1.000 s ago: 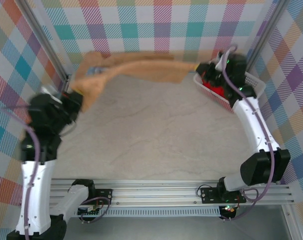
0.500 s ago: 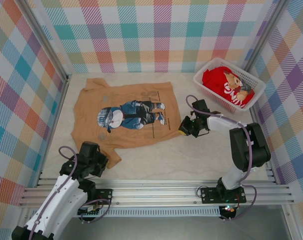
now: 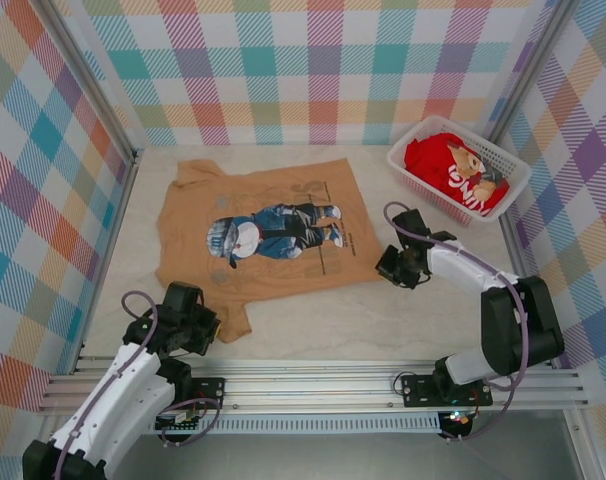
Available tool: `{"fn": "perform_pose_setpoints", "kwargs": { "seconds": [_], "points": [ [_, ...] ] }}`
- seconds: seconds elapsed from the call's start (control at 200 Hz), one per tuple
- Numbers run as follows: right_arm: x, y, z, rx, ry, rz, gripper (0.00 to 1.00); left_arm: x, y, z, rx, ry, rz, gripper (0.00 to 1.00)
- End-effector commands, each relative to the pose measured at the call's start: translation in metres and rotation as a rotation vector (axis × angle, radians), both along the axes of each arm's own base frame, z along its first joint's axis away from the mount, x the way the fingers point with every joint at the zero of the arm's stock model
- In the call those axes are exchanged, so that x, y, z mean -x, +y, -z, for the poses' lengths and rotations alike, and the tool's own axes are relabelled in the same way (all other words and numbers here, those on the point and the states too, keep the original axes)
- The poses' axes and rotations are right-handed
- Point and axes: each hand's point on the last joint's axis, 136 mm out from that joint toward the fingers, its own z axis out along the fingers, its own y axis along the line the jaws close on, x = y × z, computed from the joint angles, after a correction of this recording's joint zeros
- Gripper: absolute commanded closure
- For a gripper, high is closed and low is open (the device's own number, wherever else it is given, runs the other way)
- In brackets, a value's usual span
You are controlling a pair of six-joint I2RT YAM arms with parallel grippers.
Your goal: Fold and stack the t-shirts
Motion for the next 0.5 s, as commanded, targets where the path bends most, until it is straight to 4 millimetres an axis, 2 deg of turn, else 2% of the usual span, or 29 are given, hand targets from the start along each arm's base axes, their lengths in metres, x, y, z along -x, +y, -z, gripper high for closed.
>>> {"fn": "perform_pose_setpoints", "kwargs": {
  "seconds": [0.0, 0.19, 0.3, 0.385, 0.495],
  "points": [
    [0.02, -0.021, 0.01, 0.098, 0.052, 0.037, 1.0, -0.013, -0.016, -0.003, 0.03, -0.028, 0.042, 1.0],
    [0.03, -0.04, 0.018, 0.145, 0.083, 0.118, 1.0, -0.026, -0.028, 0.004, -0.003, -0.019, 0.084, 1.0],
    [0.03, -0.035, 0.022, 0.114, 0.103, 0.106, 1.0, -0.031, -0.026, 0.003, -0.053, 0.003, 0.107, 1.0],
    [0.03, -0.026, 0.025, 0.095, 0.112, 0.079, 1.0, -0.027, -0.019, 0.002, -0.091, 0.032, 0.082, 1.0],
    [0.028, -0.018, 0.028, 0.087, 0.126, 0.042, 1.0, -0.025, -0.018, -0.001, -0.054, 0.015, 0.03, 1.0]
  ]
}}
